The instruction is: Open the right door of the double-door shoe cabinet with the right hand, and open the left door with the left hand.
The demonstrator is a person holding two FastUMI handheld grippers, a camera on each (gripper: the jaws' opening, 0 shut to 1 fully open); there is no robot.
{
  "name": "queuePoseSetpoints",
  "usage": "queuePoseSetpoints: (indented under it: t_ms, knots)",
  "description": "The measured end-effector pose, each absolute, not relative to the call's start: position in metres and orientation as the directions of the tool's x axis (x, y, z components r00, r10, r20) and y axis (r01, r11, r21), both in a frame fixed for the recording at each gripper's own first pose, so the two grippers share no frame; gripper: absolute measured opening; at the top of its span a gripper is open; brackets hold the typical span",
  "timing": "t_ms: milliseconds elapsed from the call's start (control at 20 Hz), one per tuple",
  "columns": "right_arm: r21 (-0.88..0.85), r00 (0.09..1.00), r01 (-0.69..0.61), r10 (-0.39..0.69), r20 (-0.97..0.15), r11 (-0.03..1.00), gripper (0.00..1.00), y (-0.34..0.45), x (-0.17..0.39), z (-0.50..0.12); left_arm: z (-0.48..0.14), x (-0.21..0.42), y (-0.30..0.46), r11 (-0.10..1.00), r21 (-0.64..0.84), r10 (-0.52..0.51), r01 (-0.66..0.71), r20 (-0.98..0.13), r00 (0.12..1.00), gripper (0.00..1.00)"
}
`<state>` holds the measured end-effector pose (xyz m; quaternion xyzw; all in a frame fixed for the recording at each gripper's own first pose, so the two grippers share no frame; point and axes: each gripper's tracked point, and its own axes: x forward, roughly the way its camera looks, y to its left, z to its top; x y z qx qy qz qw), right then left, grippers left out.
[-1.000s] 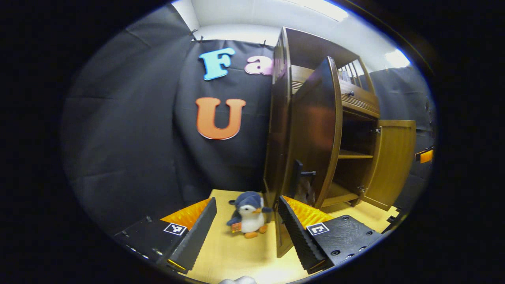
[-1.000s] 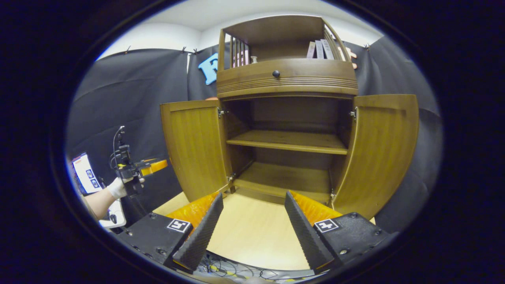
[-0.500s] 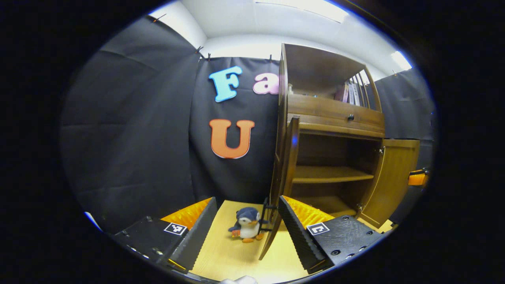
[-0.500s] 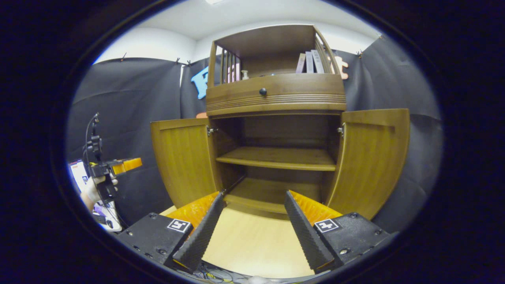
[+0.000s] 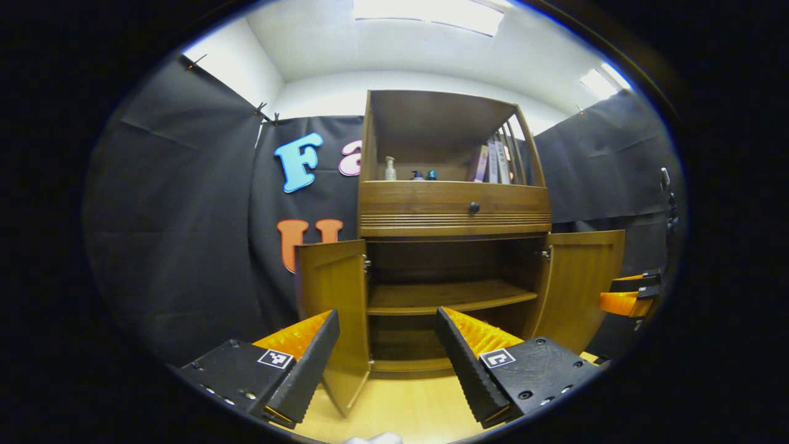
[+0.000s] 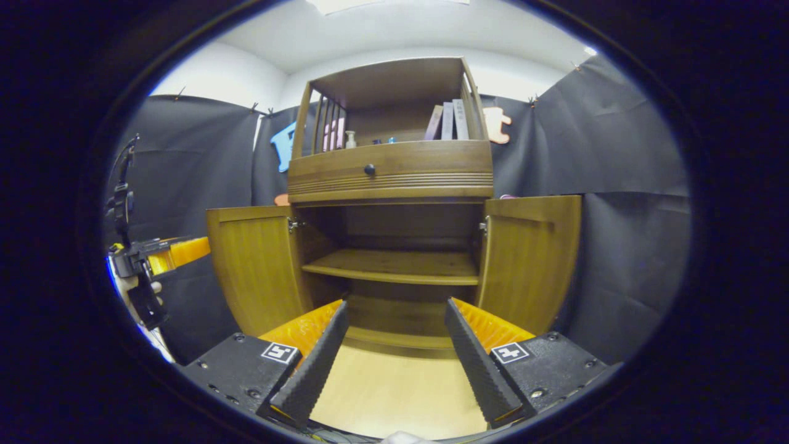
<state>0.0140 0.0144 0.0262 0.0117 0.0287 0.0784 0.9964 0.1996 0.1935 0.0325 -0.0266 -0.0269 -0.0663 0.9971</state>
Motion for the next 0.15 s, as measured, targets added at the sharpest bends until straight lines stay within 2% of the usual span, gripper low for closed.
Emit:
queuePoseSetpoints:
  t_ms: [50,150]
  knots:
    - [0.023,0.989,-0.137,0.138,-0.050,0.990,0.99,0.008,0.012,0.027,0.028,0.198,0.183,0.989,-0.050,-0.136,0.138,0.053,0.989,0.95]
    - [0.015,0.994,-0.097,0.098,-0.045,0.995,0.99,-0.005,0.008,0.026,0.016,0.193,0.170,0.990,-0.033,-0.134,0.135,0.028,0.991,0.95]
